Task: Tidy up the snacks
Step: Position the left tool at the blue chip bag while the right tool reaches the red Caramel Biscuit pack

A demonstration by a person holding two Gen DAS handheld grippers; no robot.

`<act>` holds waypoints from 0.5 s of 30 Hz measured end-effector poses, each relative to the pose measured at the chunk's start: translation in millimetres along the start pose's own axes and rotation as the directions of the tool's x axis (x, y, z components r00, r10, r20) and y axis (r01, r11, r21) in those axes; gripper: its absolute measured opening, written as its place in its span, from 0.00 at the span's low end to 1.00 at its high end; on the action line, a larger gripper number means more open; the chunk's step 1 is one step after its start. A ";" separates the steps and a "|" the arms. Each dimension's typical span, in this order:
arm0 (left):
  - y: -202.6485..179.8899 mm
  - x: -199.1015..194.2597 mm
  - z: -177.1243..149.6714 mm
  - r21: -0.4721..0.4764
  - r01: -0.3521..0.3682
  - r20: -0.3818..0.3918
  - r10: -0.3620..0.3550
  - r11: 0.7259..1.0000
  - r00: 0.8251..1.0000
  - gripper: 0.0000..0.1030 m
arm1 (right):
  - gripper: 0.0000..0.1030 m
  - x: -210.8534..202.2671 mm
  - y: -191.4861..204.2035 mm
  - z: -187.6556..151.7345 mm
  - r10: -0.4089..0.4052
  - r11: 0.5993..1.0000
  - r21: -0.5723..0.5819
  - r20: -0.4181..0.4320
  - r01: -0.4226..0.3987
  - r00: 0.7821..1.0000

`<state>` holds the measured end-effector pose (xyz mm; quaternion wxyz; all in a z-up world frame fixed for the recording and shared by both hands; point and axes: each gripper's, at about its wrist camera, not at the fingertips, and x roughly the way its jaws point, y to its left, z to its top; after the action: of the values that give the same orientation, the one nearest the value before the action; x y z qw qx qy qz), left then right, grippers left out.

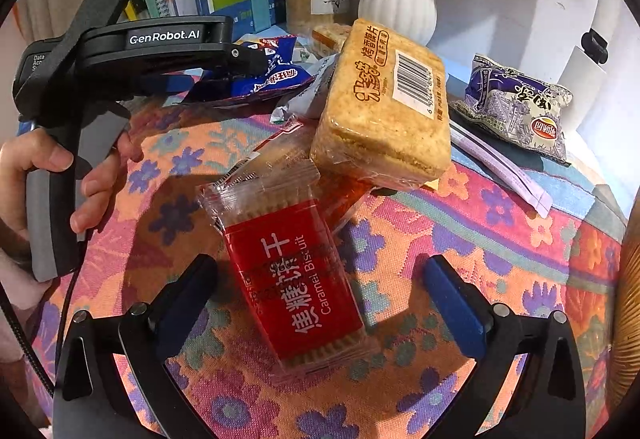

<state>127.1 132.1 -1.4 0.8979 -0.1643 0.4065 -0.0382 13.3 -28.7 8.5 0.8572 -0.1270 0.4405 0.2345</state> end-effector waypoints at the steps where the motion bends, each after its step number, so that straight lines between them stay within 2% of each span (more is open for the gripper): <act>1: 0.0 0.1 0.1 0.000 0.000 0.000 0.000 1.000 1.000 1.00 | 1.00 1.0 -0.1 1.0 0.000 1.000 0.000 0.000 0.000 1.000; 15: -0.1 0.1 -0.1 0.000 0.001 0.001 -0.001 1.000 1.000 1.00 | 1.00 1.7 -0.3 1.4 0.011 1.000 -0.003 -0.001 -0.011 1.000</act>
<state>127.1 131.9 -1.5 0.8981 -0.1646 0.4061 -0.0385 15.3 -27.9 8.0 0.8554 -0.1259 0.4413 0.2400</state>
